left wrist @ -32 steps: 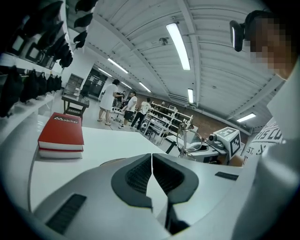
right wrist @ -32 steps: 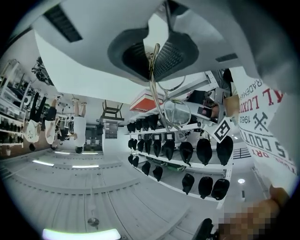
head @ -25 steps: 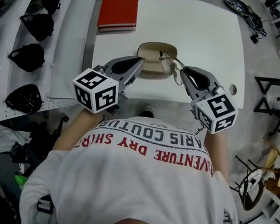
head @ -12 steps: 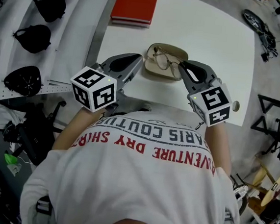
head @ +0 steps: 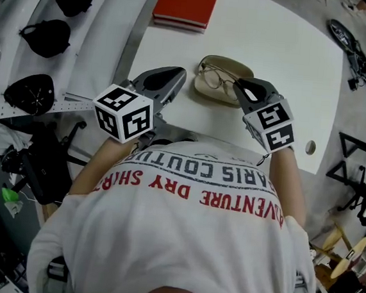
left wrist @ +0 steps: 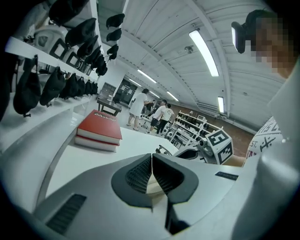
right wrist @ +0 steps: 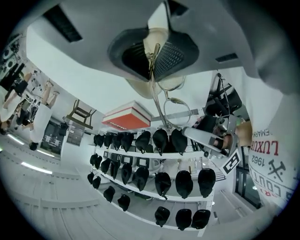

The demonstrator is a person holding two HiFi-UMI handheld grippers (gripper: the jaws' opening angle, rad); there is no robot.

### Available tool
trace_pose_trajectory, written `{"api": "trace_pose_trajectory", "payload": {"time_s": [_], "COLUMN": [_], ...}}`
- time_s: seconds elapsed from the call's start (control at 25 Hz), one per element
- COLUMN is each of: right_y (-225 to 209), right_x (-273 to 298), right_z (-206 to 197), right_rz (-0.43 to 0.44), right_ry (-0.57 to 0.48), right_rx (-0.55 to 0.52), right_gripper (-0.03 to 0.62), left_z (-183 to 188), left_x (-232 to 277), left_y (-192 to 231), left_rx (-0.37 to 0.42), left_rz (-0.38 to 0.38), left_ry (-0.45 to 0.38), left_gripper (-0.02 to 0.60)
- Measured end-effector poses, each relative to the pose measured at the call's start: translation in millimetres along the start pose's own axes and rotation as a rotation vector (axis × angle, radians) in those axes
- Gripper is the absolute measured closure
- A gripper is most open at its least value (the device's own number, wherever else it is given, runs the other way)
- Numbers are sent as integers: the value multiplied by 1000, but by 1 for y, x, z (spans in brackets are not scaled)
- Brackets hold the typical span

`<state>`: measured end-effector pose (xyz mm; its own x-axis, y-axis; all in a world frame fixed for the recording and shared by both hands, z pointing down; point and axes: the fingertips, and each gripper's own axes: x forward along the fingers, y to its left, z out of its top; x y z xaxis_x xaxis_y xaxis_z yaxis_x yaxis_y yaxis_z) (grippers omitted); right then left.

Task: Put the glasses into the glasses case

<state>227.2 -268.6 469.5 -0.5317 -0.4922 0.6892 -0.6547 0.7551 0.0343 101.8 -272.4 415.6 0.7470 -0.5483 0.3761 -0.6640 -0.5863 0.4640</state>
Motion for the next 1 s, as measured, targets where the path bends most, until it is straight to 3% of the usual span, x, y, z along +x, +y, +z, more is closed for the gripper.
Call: {"api": "trace_pose_trajectory", "payload": {"time_s": [0.64,1.0], "right_y": [-3,-2], "right_x": [51,58], "right_z": [-60,-67], "right_rz": [68,103], "right_ry": [218,273], "right_rx": [-69,-111], "right_gripper": [549,549], "left_z": [-32,-33], "left_x": [12,13], "left_y": [28,31], "left_rx": [-71,-85], "left_rz": [56,73], "left_ry": [21,12], "left_gripper": [552,552]}}
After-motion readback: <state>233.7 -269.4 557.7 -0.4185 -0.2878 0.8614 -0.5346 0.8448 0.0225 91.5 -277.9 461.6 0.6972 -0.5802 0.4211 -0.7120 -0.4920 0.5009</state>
